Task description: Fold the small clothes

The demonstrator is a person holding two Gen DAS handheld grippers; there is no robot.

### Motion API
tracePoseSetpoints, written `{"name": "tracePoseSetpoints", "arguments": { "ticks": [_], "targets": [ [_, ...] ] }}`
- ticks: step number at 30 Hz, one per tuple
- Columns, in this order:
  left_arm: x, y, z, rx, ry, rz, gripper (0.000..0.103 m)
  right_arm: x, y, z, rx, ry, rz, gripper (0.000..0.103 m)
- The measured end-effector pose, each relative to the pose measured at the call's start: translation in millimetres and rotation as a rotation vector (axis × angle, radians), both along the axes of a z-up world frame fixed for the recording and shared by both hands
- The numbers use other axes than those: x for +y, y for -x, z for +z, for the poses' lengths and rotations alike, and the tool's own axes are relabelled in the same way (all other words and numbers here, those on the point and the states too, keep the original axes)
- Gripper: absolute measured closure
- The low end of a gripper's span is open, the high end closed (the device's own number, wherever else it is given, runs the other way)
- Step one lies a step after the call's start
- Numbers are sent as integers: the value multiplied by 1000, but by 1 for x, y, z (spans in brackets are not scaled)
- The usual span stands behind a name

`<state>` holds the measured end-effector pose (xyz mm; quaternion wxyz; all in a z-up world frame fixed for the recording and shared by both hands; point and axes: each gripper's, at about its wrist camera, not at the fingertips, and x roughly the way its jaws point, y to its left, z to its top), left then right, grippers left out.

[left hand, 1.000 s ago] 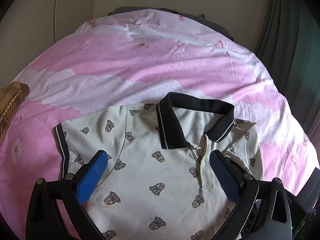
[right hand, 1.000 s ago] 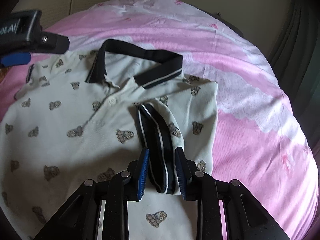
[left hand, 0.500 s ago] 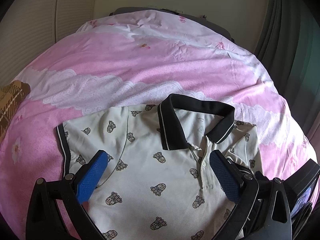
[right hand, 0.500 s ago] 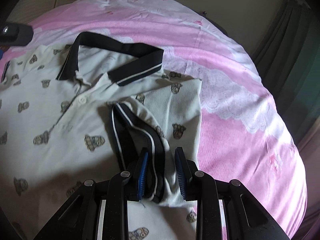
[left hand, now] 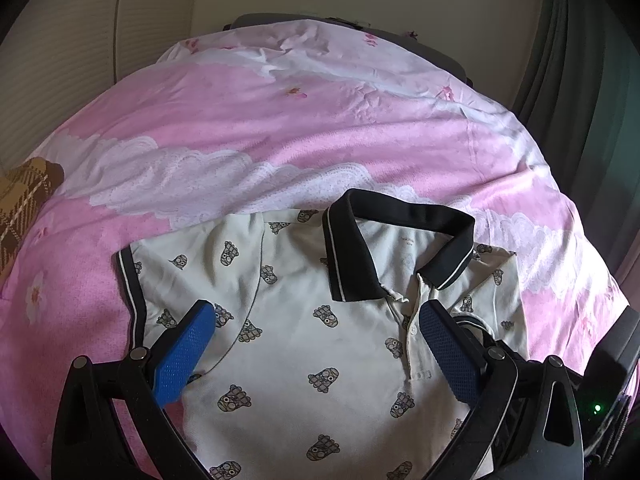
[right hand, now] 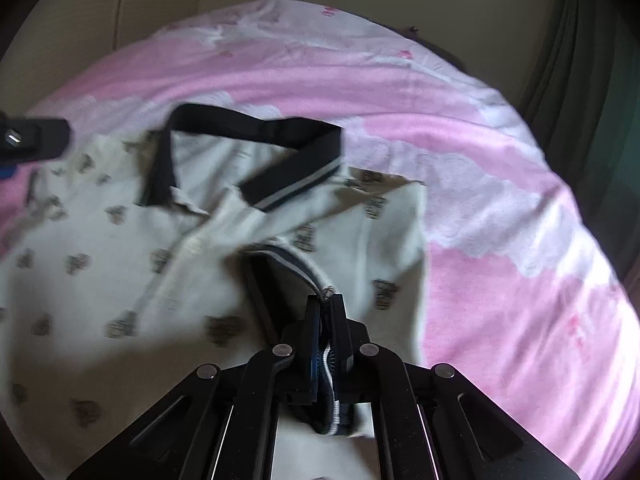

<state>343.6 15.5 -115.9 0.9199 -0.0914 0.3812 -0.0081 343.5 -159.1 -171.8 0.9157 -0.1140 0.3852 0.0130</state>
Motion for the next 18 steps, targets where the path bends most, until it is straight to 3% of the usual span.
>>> {"name": "tracePoseSetpoints", "arguments": {
  "ticks": [12,16,18],
  "targets": [
    [0,-2,-2,11,0,0,0,5,-4,-20,107,-23,37,94],
    [0,-1,-2,4,1,5,0,8,2,-7,54,-41,64,70],
    [1,-1,-2,2,2,8,0,11,4,1,22,-45,80,64]
  ]
}}
